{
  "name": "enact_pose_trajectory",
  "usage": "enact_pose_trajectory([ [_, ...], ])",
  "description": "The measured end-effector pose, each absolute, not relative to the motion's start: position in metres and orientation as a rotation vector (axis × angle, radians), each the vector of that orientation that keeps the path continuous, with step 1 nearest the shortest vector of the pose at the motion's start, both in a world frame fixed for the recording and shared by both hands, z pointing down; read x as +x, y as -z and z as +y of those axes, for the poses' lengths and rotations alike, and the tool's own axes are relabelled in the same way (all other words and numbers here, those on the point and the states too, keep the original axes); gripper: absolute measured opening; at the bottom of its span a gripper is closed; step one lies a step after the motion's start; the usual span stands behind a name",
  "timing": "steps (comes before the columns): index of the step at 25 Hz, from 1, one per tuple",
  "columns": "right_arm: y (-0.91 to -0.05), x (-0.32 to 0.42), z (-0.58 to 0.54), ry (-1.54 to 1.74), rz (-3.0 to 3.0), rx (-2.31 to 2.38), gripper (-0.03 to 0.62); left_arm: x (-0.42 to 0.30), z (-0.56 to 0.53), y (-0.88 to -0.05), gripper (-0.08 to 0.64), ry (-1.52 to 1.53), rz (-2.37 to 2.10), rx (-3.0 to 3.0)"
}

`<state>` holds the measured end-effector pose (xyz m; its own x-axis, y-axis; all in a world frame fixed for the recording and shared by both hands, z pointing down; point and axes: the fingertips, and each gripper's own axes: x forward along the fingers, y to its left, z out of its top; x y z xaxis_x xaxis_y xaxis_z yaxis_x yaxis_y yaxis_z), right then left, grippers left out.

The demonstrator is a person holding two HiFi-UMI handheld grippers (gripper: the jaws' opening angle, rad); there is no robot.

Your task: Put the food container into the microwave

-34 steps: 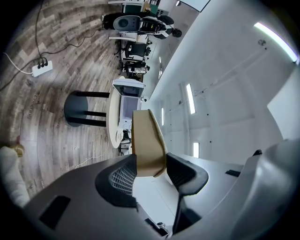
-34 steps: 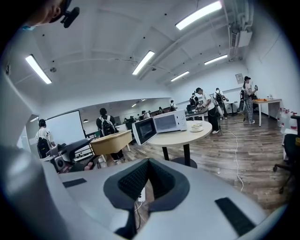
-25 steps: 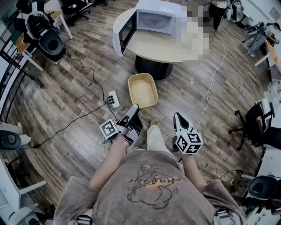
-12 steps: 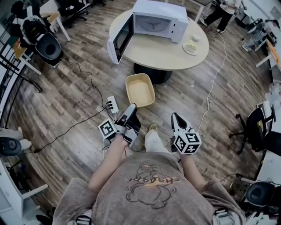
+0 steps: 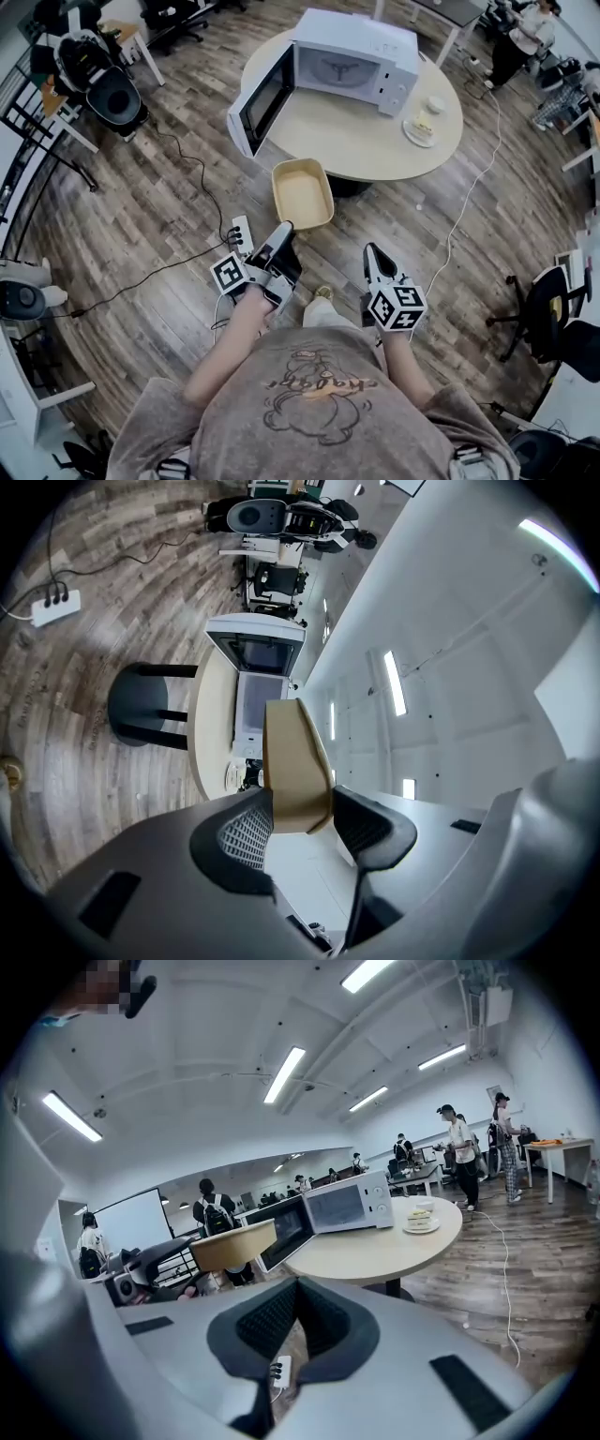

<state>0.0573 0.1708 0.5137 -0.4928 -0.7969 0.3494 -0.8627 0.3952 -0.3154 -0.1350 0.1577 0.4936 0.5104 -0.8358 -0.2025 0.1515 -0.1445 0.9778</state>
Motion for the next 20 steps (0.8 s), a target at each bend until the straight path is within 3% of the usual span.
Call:
enact_pose_trajectory([
  [20,-0.51,0.095,0.047,-0.702,-2.565,1.416,0.0,-0.096,0.05,-0.496,0.216,0.992,-0.674,1.469],
])
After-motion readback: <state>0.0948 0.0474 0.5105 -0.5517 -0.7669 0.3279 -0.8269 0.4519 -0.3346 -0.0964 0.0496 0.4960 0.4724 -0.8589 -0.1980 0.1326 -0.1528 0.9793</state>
